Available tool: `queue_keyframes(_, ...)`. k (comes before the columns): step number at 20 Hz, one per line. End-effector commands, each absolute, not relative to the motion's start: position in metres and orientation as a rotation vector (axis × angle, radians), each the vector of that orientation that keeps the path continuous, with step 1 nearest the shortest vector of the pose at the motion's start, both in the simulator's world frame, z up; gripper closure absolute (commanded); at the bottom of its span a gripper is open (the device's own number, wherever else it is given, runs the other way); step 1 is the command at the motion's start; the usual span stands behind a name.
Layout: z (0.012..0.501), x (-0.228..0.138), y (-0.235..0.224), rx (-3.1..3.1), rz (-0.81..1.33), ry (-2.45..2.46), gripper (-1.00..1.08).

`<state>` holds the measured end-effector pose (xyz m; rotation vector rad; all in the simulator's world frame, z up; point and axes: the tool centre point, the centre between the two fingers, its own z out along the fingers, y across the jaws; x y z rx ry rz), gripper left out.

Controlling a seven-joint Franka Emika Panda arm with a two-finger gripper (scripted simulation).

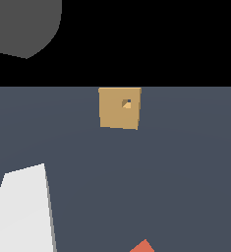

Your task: Insert the peg into the horizontal hole in a box.

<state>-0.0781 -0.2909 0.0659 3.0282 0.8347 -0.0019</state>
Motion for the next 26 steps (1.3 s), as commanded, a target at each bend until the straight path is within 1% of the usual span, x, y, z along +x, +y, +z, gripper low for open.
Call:
queue_keyframes(1, 0.063, -0.078, -0.291, 3.028, -0.002, 0.835, -0.92)
queue_keyframes(10, 0.024, -0.079, -0.29, 3.03, 0.0, 0.831, -0.92)
queue_keyframes(15, 0.016, -0.079, -0.29, 3.03, 0.0, 0.831, -0.92)
queue_keyframes(16, 0.016, -0.079, -0.29, 3.03, 0.0, 0.831, 1.08)
queue_keyframes(26, 0.016, -0.079, -0.29, 3.03, 0.0, 0.831, 1.08)
